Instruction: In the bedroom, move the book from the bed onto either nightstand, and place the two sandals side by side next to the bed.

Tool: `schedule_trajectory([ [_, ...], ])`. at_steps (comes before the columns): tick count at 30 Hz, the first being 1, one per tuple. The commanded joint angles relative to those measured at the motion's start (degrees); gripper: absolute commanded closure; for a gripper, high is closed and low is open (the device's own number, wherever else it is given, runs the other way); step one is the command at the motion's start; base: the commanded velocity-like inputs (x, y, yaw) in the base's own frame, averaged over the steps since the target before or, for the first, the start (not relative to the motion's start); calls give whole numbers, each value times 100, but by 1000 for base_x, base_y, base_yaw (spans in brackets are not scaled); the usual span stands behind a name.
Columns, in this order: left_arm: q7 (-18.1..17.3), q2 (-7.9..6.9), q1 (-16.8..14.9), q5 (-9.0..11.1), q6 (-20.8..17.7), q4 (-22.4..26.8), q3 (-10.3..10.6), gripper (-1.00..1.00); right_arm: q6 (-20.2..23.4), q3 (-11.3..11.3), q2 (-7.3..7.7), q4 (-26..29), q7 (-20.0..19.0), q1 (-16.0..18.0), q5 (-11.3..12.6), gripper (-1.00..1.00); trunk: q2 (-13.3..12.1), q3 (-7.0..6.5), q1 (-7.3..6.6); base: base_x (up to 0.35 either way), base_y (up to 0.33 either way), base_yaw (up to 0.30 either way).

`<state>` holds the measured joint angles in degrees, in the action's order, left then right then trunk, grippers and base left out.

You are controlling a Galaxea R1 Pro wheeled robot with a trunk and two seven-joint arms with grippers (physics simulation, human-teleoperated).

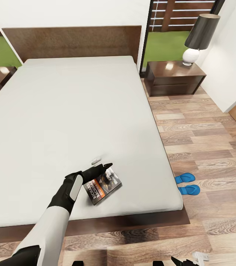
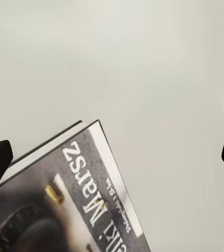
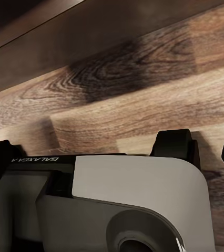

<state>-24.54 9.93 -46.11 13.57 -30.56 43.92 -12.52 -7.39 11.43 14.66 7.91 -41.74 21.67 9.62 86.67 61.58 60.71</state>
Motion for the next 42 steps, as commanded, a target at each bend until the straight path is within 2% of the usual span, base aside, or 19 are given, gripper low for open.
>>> schedule_trajectory([
  [1, -15, 7, -3, 24, -46, 2, -30, -100, -8, 8, 1, -9, -27, 3, 23, -100, 2, 3, 0, 0, 0, 0],
  [35, -15, 7, 6, 29, -40, 2, -31, -100, -8, 8, 1, 2, -34, 3, 16, -100, 2, 3, 0, -37, 0, 1],
  [42, -15, 7, 6, 31, -42, 2, -31, -100, -8, 8, 1, 8, -33, 3, 14, -100, 2, 3, 0, 0, 0, 190],
])
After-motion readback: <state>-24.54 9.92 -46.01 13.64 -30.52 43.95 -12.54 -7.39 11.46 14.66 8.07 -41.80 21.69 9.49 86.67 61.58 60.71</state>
